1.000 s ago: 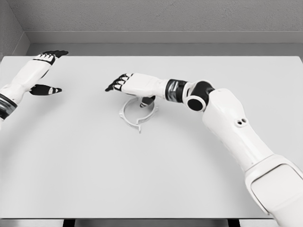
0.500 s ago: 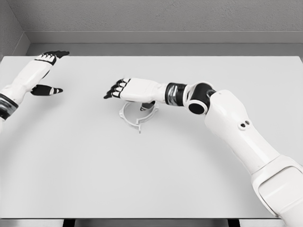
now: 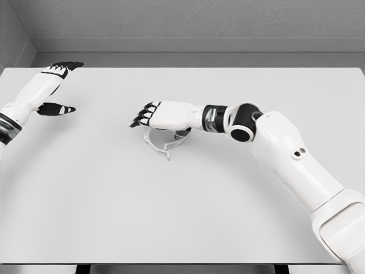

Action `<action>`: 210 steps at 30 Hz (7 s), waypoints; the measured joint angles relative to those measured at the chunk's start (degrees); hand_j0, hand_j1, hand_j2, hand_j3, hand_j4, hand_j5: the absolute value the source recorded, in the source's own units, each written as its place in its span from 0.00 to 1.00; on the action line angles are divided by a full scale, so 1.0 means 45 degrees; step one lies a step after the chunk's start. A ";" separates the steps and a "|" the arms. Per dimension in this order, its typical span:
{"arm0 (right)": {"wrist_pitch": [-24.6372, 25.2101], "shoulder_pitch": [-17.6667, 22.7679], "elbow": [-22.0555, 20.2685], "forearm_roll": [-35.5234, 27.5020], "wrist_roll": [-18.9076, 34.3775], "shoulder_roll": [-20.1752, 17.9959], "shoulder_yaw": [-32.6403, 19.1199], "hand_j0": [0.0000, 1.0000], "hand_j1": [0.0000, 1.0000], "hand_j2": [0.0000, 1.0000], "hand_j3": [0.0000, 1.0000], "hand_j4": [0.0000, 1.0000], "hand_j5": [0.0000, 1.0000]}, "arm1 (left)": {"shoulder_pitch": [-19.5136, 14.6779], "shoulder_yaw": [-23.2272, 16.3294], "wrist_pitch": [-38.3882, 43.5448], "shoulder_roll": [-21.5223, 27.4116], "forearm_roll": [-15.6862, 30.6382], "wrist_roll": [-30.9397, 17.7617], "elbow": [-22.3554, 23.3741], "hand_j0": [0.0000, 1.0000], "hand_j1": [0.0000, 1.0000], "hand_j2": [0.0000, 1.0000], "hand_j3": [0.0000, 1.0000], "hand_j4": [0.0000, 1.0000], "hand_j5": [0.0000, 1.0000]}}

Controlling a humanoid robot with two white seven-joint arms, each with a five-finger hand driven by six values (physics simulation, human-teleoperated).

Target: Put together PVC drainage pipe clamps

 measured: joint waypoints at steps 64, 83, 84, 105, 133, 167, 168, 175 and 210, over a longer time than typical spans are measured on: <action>-0.0010 0.3257 -0.3752 -0.2446 0.0364 -0.4229 -0.5016 1.00 1.00 1.00 1.00 1.00 1.00 | -0.0039 -0.2121 -0.0002 -0.1144 -0.0047 0.0000 -0.0630 1.00 1.00 1.00 1.00 1.00 1.00; -0.0043 0.7266 -0.4631 -0.2465 0.1232 -0.4977 -1.0381 1.00 1.00 1.00 1.00 1.00 1.00 | 0.0859 -0.3310 0.0000 -0.1097 0.0035 0.0039 -0.3092 1.00 1.00 1.00 1.00 1.00 1.00; -0.0045 0.7266 -0.4632 -0.2467 0.1522 -0.4957 -1.0507 1.00 1.00 1.00 1.00 1.00 1.00 | 0.0879 -0.3334 0.0000 -0.1116 0.0008 0.0039 -0.3096 1.00 1.00 1.00 1.00 1.00 1.00; -0.0050 0.7285 -0.4665 -0.2492 0.2215 -0.4811 -1.0854 1.00 1.00 1.00 1.00 1.00 1.00 | 0.0957 -0.3660 0.0000 -0.1324 -0.0193 0.0007 -0.3159 1.00 1.00 1.00 1.00 1.00 1.00; -0.0050 0.7305 -0.4719 -0.2509 0.2228 -0.4801 -1.0844 1.00 1.00 1.00 1.00 1.00 1.00 | 0.0859 -0.3846 0.0000 -0.1966 -0.0217 0.0001 -0.2734 1.00 1.00 1.00 1.00 1.00 1.00; -0.0050 0.7324 -0.4718 -0.2509 0.2230 -0.4788 -1.0844 1.00 1.00 1.00 1.00 1.00 1.00 | 0.0801 -0.3799 -0.0001 -0.2350 -0.0212 -0.0001 -0.2695 1.00 1.00 1.00 1.00 1.00 1.00; -0.0050 0.7324 -0.4718 -0.2509 0.2230 -0.4788 -1.0844 1.00 1.00 1.00 1.00 1.00 1.00 | 0.0762 -0.3796 -0.0001 -0.2363 -0.0213 -0.0001 -0.2663 1.00 1.00 1.00 1.00 1.00 1.00; -0.0050 0.7324 -0.4720 -0.2509 0.2230 -0.4788 -1.0844 1.00 1.00 1.00 1.00 1.00 1.00 | 0.0703 -0.3775 0.0000 -0.2408 -0.0216 -0.0001 -0.2534 1.00 1.00 1.00 1.00 1.00 1.00; -0.0050 0.7324 -0.4739 -0.2527 0.2230 -0.4788 -1.0844 1.00 1.00 1.00 1.00 1.00 1.00 | 0.0625 -0.3738 0.0000 -0.2589 -0.0215 0.0000 -0.2535 1.00 1.00 1.00 1.00 1.00 1.00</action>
